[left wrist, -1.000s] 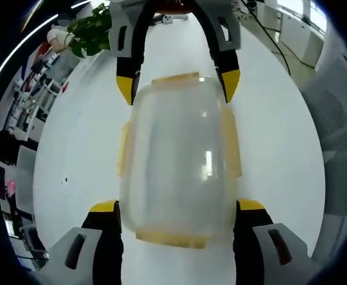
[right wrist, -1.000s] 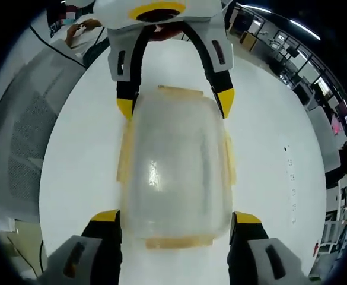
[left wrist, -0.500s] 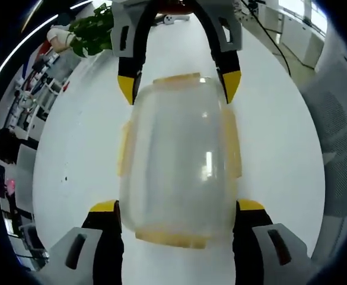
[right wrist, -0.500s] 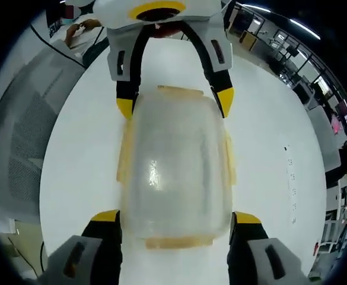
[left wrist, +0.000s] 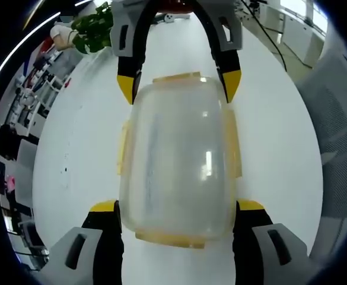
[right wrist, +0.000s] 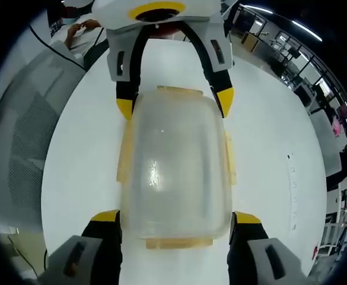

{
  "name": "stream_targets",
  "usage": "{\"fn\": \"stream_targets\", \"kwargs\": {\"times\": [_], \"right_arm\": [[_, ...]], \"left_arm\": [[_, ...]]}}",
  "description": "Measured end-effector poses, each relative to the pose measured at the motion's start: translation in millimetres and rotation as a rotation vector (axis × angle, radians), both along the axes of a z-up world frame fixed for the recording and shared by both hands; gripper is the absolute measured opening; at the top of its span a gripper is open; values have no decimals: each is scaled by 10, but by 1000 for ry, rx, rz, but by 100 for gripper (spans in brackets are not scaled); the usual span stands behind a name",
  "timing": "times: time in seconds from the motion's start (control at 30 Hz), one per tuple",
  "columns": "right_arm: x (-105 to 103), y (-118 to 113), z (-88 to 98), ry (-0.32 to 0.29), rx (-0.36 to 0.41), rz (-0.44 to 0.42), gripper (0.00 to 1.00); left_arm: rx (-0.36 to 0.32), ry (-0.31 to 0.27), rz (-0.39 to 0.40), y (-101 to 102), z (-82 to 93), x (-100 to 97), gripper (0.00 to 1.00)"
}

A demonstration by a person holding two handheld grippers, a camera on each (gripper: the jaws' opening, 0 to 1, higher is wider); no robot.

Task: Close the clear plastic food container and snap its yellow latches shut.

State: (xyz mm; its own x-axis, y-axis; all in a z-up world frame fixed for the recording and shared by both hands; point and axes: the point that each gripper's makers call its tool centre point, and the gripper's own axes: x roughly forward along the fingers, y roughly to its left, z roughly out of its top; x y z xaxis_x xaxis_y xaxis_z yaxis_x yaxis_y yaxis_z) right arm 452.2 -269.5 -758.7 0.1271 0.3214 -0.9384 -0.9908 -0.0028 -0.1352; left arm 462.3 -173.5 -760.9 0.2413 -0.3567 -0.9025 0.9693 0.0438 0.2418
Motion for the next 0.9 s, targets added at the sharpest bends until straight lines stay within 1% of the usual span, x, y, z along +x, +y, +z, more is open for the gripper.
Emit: {"fn": "stream_targets", "kwargs": {"times": [0.17,0.33,0.47,0.9], "right_arm": [[-23,124,-3,-1,-3,1,73],[-45,234,-10,-4,-12,6,73],[-66,338,-8,-4,-11,7,73],[-113,574,-15,-5,-19,10,73]], "left_arm": [[9,-1,2,126,-5,-19,73],[-7,1,12,239,1,-56,74],[-5,1,14,328,8,-83,74],[-5,2,21,577,-4,-130,74]]}}
